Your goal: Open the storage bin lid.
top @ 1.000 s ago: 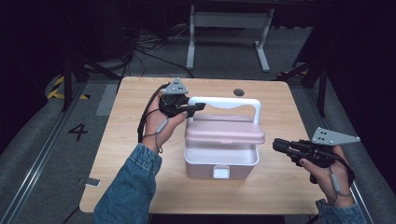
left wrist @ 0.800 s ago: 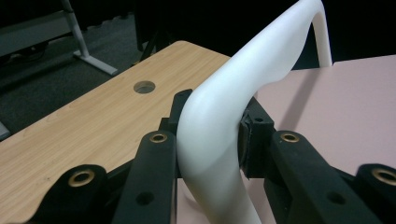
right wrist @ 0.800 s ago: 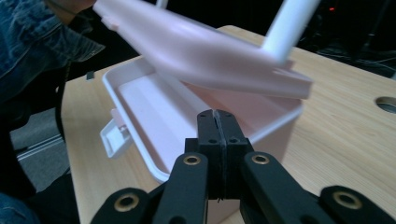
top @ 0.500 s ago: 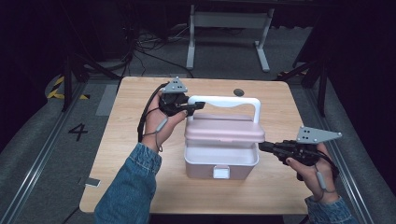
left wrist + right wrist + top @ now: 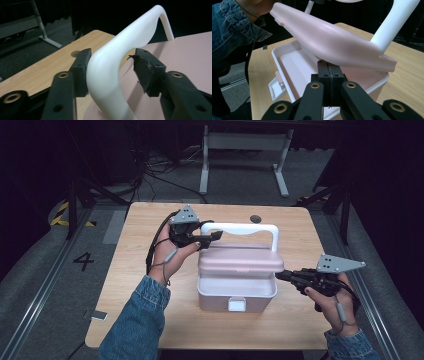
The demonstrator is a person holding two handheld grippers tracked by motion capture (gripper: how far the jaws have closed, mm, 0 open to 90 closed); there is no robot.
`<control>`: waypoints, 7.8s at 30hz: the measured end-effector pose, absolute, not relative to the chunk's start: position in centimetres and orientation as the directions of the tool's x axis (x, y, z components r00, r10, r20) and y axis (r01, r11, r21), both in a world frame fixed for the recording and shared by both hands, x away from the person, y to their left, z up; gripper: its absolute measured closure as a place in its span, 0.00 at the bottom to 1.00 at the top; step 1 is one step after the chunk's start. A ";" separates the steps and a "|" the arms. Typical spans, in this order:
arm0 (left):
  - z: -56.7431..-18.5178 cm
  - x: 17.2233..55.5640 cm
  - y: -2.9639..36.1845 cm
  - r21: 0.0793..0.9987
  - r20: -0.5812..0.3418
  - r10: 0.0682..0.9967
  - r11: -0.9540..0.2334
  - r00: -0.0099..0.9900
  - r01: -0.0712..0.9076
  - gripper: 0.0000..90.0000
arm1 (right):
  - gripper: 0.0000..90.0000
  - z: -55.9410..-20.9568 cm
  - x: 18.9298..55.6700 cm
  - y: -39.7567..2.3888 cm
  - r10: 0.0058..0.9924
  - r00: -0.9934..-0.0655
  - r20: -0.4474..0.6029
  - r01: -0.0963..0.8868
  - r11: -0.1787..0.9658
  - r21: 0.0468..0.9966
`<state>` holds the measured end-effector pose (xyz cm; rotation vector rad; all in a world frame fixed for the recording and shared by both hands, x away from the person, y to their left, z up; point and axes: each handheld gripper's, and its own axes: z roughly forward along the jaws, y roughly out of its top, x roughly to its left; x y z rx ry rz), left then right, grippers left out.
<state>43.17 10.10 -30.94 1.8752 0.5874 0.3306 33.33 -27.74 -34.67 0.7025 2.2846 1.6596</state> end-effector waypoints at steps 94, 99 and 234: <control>-32.0 38.1 10.3 0.941 0.123 0.507 -0.332 0.853 0.061 0.52 | 1.00 -32.9 34.5 -28.0 0.543 -0.826 0.149 0.253 0.121 0.960; -31.9 38.2 10.3 0.940 0.137 0.509 -0.337 0.850 0.050 0.54 | 0.99 -33.0 34.5 -28.1 0.549 -0.822 0.152 0.256 0.119 0.959; -39.4 54.0 7.9 0.784 -0.249 0.684 -0.273 0.686 0.557 0.23 | 0.66 -40.9 37.3 -32.5 0.703 -0.694 0.156 0.445 0.248 0.861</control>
